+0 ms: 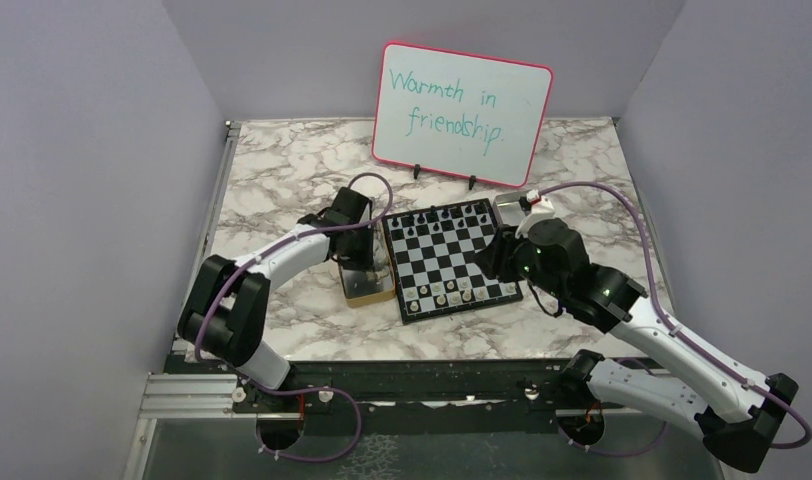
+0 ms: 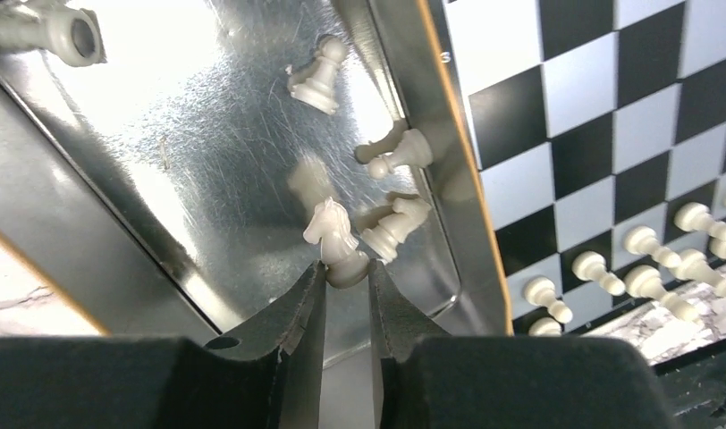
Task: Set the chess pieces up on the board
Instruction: Pick up the chess piece from the storage box, then place the chess piece on the chessboard.
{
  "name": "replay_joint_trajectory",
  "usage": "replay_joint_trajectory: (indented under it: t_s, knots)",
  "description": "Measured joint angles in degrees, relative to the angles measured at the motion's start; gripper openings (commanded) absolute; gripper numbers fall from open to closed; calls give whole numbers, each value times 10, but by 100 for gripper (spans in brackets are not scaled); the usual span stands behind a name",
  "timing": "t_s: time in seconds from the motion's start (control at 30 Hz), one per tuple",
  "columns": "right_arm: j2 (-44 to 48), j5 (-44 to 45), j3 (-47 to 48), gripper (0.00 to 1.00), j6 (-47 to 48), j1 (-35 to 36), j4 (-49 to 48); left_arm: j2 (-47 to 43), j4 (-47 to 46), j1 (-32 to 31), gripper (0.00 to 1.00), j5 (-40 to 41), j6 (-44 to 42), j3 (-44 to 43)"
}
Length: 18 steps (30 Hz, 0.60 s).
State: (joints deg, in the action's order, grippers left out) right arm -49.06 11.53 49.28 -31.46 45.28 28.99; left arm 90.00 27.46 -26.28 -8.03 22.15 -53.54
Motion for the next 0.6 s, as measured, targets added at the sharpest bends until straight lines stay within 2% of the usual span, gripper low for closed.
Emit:
replay_joint_trajectory:
  t_s: [0.3, 0.6]
  knots:
    - [-4, -38, -26, 45, -48, 0, -35, -102, -16, 0, 19, -13, -40, 0]
    - [-55, -85, -27, 46, -86, 0, -75, -247, -134, -2, 17, -133, -135, 66]
